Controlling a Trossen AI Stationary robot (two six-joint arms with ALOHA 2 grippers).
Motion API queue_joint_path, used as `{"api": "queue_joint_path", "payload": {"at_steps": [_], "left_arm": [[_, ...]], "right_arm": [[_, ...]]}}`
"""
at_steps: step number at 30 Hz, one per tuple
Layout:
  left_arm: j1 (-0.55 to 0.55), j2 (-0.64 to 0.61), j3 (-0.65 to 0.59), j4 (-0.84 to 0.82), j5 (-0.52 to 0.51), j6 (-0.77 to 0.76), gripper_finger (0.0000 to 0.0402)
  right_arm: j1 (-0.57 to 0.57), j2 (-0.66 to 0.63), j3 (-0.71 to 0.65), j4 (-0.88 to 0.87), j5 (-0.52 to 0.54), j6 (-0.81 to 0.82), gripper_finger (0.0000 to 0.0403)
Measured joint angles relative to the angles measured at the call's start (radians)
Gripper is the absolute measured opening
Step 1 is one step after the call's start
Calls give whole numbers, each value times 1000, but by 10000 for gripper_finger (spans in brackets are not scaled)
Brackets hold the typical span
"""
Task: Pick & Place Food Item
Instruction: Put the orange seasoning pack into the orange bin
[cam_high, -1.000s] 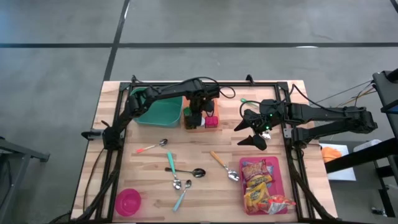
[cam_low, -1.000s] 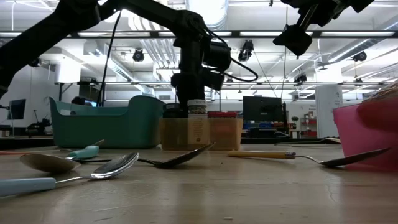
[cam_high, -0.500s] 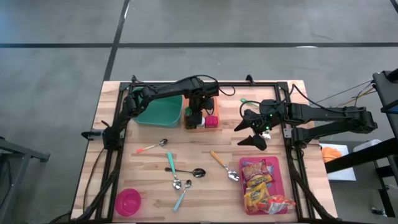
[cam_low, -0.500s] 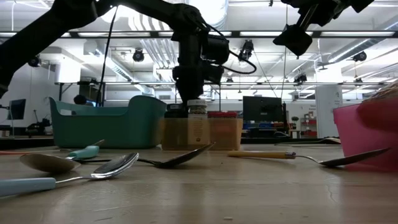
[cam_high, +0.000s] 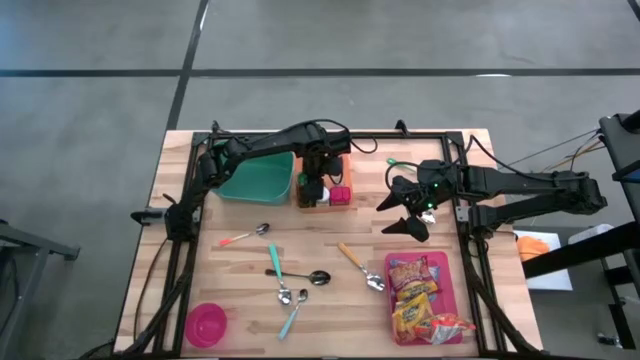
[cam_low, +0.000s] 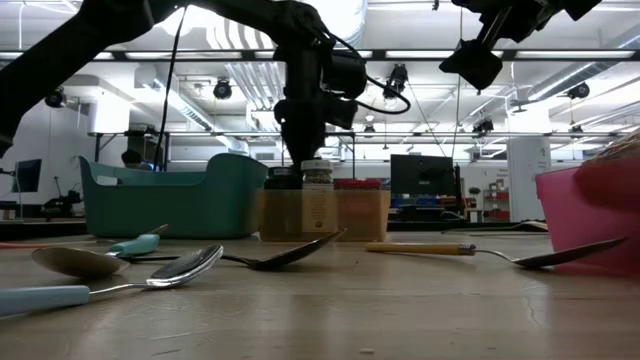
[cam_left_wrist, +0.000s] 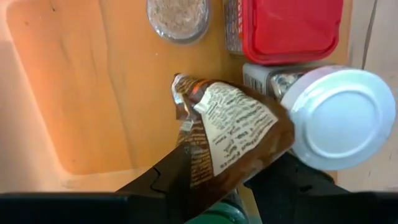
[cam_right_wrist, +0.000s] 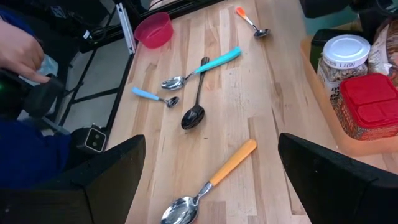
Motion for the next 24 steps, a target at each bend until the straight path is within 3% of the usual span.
{"api": "queue_joint_path", "payload": {"at_steps": [24], "left_arm": [[0, -100, 0, -7, -52, -8, 156]], "right_arm": [[0, 0, -8, -1, -3, 8, 364]]}}
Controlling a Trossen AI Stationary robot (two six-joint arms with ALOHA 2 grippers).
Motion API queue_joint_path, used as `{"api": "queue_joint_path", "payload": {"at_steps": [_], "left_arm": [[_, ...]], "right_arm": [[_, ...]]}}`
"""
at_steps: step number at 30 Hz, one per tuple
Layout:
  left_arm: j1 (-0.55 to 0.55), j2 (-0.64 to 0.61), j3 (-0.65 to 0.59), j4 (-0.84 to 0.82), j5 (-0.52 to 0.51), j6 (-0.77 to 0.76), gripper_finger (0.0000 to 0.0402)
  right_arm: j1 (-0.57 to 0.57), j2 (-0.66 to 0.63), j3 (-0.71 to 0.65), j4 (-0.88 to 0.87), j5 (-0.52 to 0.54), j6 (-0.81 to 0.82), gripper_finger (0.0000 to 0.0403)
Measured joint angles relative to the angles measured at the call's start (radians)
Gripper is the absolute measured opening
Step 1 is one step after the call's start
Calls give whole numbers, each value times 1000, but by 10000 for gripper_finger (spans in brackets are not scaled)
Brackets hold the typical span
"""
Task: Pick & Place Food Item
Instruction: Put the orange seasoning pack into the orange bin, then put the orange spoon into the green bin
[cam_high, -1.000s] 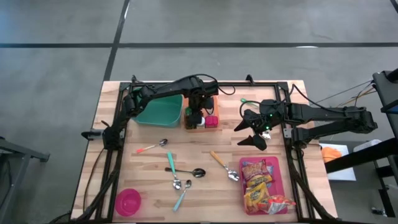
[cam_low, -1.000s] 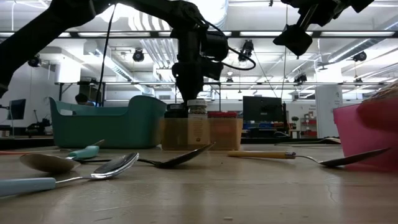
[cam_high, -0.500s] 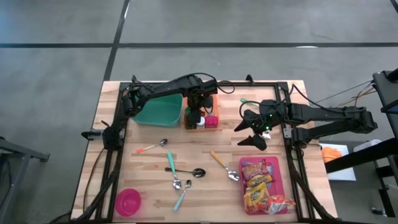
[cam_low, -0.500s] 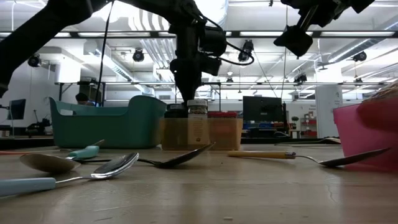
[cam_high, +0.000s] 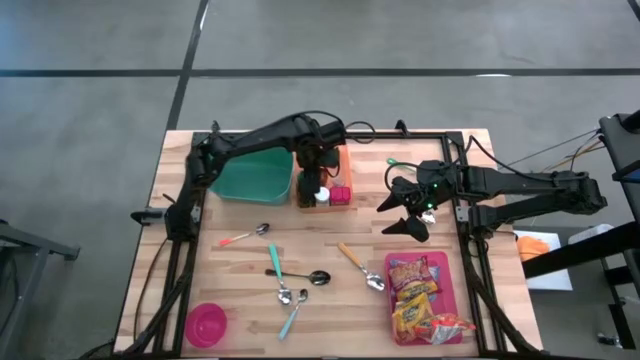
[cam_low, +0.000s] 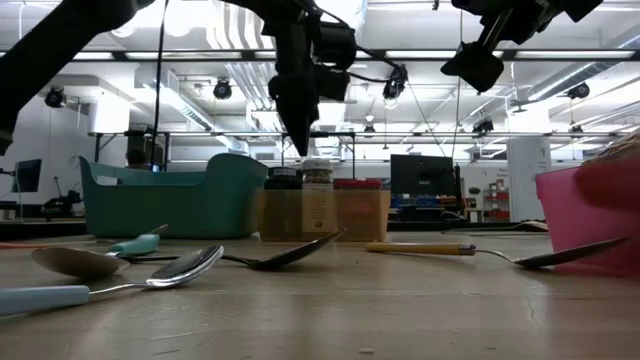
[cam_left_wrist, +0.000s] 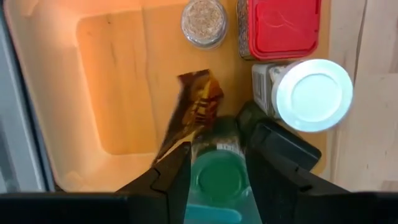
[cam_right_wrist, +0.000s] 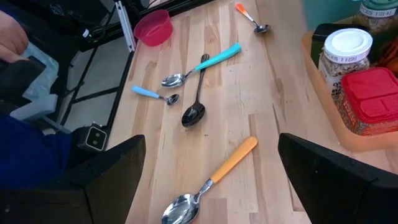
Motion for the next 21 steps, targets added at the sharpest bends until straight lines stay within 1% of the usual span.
{"api": "queue_joint_path", "payload": {"at_steps": [10, 13, 18, 21], "left_arm": [[-5, -59, 0, -28, -8, -44, 156], [-10, -75, 0, -75, -6, -94, 156], [-41, -97, -4, -235, 8, -219, 155], [-82, -135, -39, -230, 69, -286, 155]], "right_arm": [[0, 0, -1, 1, 0, 0, 364], [0, 0, -7, 1, 0, 0, 364], [0, 0, -40, 6, 2, 15, 364], [0, 0, -85, 58, 3, 46, 364]]}}
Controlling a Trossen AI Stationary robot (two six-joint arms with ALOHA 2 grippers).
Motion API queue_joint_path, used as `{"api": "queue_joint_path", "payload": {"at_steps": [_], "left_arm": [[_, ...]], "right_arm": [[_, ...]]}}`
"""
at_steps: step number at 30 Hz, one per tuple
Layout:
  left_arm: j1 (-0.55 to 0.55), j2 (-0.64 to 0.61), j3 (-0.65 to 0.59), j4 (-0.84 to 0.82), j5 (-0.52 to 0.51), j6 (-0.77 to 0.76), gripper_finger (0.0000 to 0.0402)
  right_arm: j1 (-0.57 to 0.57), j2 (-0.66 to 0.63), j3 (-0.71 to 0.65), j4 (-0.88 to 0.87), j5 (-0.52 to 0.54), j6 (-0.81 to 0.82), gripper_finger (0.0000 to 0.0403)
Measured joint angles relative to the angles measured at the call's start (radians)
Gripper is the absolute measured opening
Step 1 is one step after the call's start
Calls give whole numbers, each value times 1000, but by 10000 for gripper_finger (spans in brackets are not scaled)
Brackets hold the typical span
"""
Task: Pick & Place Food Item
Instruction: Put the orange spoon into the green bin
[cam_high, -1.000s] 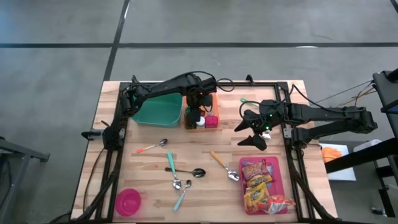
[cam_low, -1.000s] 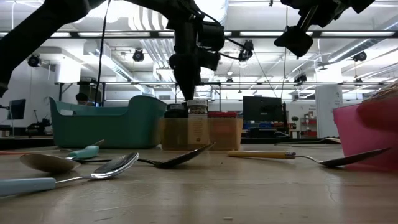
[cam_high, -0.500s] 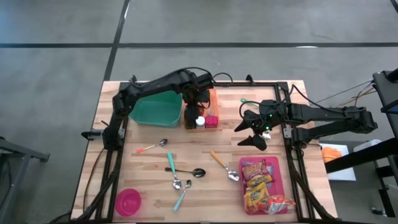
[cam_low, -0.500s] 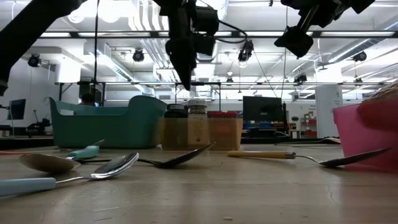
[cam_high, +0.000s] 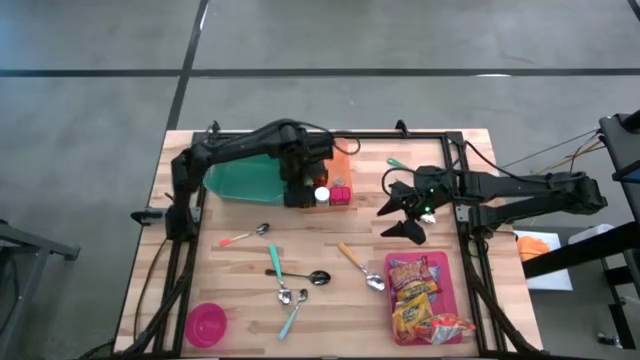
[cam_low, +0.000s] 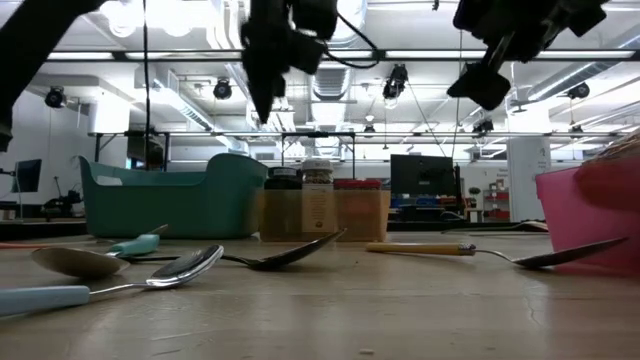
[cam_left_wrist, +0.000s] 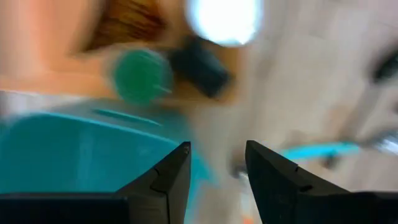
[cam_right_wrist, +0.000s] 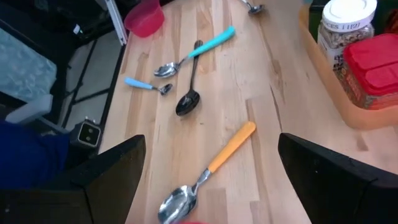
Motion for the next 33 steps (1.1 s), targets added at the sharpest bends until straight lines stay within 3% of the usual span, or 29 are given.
{"api": "queue_joint_path", "payload": {"at_steps": [3, 8, 17, 21, 26, 33], "left_arm": [[-52, -62, -49, 2, 59, -13, 155], [-131, -173, -196, 21, 44, -163, 155], [-235, -438, -618, 234, -8, -421, 155], [-252, -537, -793, 271, -33, -547, 155], [-253, -572, -943, 287, -46, -629, 155], [-257, -556, -1090, 376, -54, -649, 155]], "right_arm": [[0, 0, -58, 100, 0, 25, 364], [0, 0, -135, 258, 1, 86, 364], [8, 0, -149, 399, 9, 112, 364], [41, 0, -149, 428, 80, 109, 364], [73, 0, -149, 431, 186, 90, 364], [79, 0, -149, 436, 188, 86, 364]]}}
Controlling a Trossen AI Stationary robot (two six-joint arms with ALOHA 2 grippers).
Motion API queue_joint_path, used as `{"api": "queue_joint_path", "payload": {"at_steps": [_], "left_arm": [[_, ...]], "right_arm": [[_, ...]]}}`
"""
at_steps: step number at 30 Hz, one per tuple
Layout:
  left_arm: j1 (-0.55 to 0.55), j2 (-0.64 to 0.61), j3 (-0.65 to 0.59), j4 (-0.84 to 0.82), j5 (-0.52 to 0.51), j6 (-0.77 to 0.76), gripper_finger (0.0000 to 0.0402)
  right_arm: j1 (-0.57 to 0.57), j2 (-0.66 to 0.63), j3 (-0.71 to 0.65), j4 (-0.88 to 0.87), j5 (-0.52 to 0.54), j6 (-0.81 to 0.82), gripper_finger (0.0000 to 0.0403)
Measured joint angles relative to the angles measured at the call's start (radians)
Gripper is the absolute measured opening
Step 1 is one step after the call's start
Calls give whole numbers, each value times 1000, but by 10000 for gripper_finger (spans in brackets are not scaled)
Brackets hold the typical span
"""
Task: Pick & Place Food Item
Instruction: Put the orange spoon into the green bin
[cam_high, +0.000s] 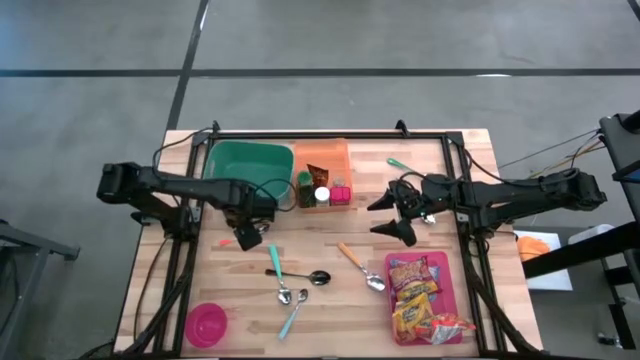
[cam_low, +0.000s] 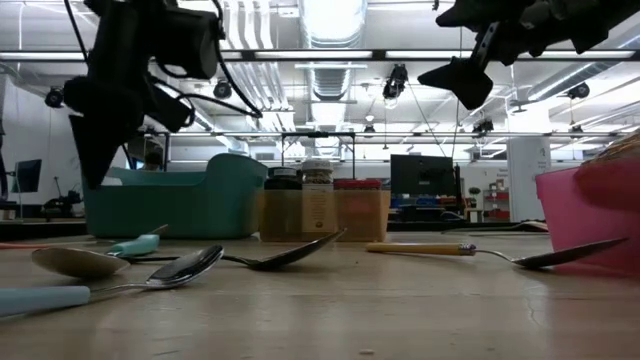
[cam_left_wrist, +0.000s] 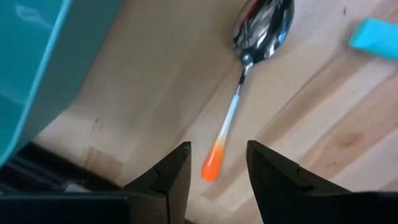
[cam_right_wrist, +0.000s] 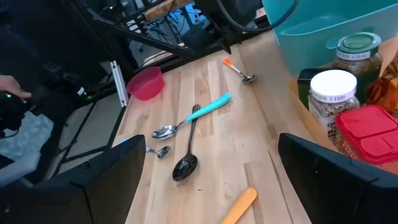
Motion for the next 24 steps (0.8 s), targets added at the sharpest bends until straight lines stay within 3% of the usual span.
{"api": "queue_joint_path", "payload": {"at_steps": [13, 24], "left_arm": [[-7, -6, -132, 199, 8, -28, 156], [-50, -4, -143, 274, 7, -36, 156]], "right_arm": [[0, 0, 0, 25, 0, -74, 364], [0, 1, -9, 22, -1, -84, 364]]}}
